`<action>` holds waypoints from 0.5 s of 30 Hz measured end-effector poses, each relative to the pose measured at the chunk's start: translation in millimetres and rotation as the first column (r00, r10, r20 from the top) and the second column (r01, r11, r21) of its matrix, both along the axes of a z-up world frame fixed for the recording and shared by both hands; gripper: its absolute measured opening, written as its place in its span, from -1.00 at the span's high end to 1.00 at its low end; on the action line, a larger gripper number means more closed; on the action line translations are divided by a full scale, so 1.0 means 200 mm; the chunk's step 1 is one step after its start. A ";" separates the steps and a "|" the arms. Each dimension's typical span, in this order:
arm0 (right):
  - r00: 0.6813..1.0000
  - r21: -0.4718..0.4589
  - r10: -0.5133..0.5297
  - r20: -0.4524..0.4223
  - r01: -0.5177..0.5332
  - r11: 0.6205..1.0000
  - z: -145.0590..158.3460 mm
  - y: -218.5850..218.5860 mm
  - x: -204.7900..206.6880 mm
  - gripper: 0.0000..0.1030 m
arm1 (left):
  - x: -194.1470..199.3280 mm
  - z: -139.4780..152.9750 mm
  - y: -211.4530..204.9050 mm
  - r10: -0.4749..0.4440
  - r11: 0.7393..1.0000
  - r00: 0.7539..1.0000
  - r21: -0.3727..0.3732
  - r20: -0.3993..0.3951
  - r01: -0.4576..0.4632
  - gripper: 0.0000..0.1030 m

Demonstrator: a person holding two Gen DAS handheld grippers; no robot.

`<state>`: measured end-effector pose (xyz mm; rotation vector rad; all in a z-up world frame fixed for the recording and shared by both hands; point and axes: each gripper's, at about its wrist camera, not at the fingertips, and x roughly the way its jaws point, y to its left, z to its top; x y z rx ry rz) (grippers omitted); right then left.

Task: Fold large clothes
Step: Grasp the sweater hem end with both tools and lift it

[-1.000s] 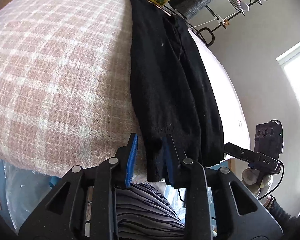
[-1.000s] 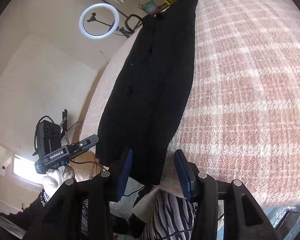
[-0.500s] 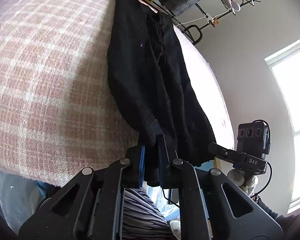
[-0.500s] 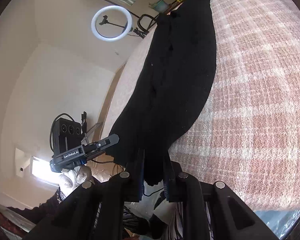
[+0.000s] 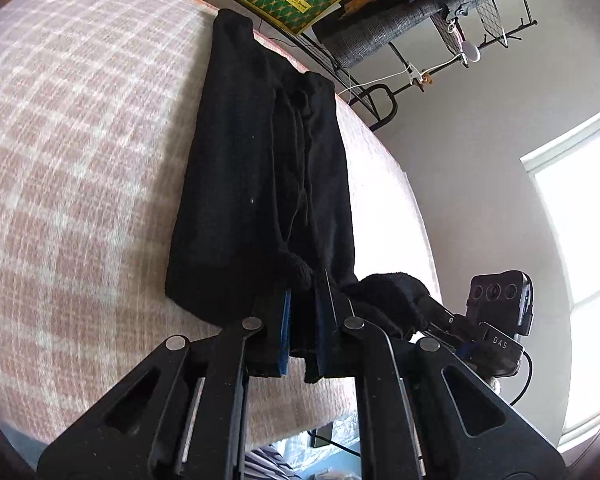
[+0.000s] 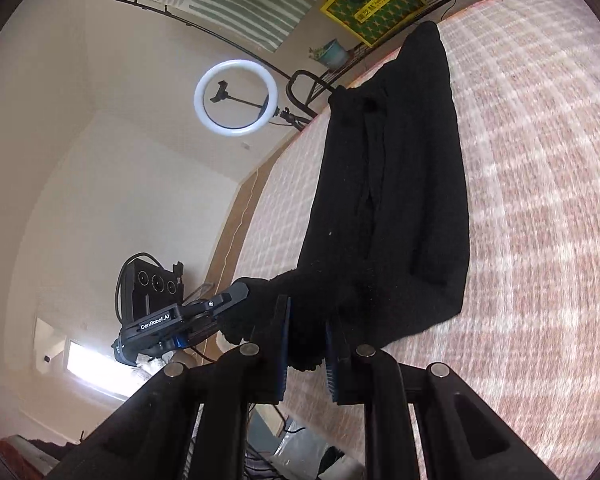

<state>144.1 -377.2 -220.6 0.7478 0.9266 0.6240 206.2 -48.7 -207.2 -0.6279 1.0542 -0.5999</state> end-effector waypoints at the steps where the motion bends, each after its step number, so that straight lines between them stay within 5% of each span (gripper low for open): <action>1: 1.000 -0.008 -0.007 0.000 0.007 1.000 -0.01 -0.02 0.02 0.74 | 0.04 0.00 -0.01 0.003 1.000 1.000 0.003 -0.003 -0.003 0.86; 15: 0.993 -0.131 -0.093 -0.075 0.083 0.988 -0.15 -0.01 0.58 0.75 | 0.51 -0.21 -0.09 0.085 0.994 0.995 0.070 -0.056 -0.081 0.86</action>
